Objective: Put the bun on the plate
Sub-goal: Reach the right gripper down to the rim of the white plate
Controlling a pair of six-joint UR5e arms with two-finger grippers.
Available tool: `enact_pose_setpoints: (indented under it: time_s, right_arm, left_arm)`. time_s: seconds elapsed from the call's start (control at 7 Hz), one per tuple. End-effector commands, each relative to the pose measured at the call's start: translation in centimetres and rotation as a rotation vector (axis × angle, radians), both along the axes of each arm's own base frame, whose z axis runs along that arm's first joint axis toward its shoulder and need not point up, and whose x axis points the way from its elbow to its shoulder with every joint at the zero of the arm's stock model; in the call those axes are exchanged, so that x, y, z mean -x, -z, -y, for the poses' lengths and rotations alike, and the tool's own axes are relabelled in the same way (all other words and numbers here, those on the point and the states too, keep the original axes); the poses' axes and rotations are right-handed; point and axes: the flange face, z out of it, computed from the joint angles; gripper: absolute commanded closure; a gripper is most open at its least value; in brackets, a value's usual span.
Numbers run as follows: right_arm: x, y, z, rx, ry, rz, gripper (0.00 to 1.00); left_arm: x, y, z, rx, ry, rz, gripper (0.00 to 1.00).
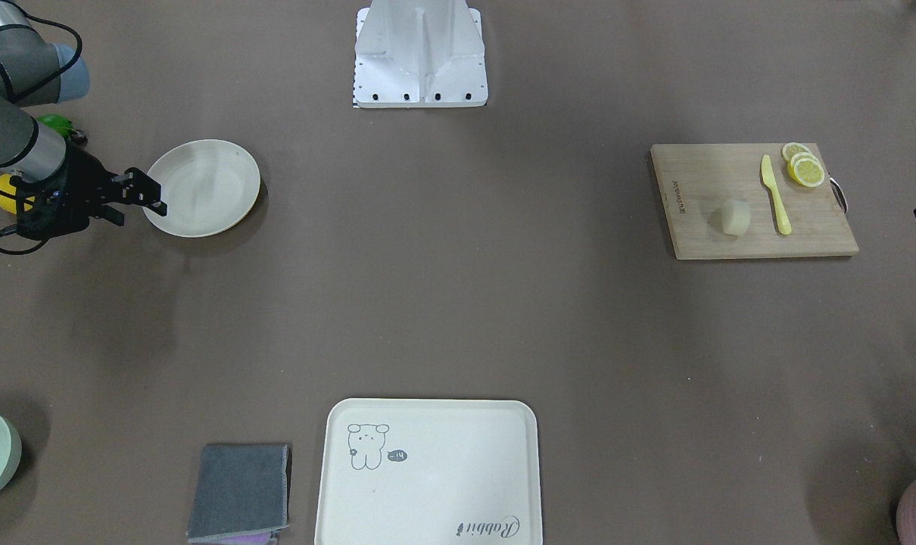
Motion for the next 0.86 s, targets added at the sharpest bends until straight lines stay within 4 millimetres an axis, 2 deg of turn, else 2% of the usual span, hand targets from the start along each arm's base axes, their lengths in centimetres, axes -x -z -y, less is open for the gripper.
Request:
enact_pose_setpoints:
  time_s: [0.0,0.14,0.29,0.43,0.57,0.71]
  right_arm:
    - [0.4,-1.2,-1.1,-0.002,0.011,-0.028,0.31]
    - [1.0,-1.5,-1.4,-0.012,0.014,-0.042,0.35]
    - [1.3,-1.6,-1.7,-0.013,0.019,-0.047,0.45]
    - [1.5,-1.6,-1.9,-0.012,0.025,-0.048,0.70]
    - [1.6,-1.6,-2.0,-0.014,0.027,-0.048,1.00]
    - [1.6,-1.6,-2.0,-0.012,0.029,-0.046,1.00]
  left_arm:
    - [0.0,0.2,-0.2,0.004,0.009,0.000,0.02]
    - [0.0,0.4,-0.2,0.000,0.009,-0.001,0.02]
    - [0.0,0.5,-0.2,-0.001,0.008,-0.003,0.02]
    - [0.0,0.6,-0.2,-0.002,0.010,-0.001,0.02]
    - [0.0,0.8,-0.3,0.001,0.015,-0.004,0.02]
    - [0.1,1.3,-0.5,-0.003,0.021,-0.006,0.02]
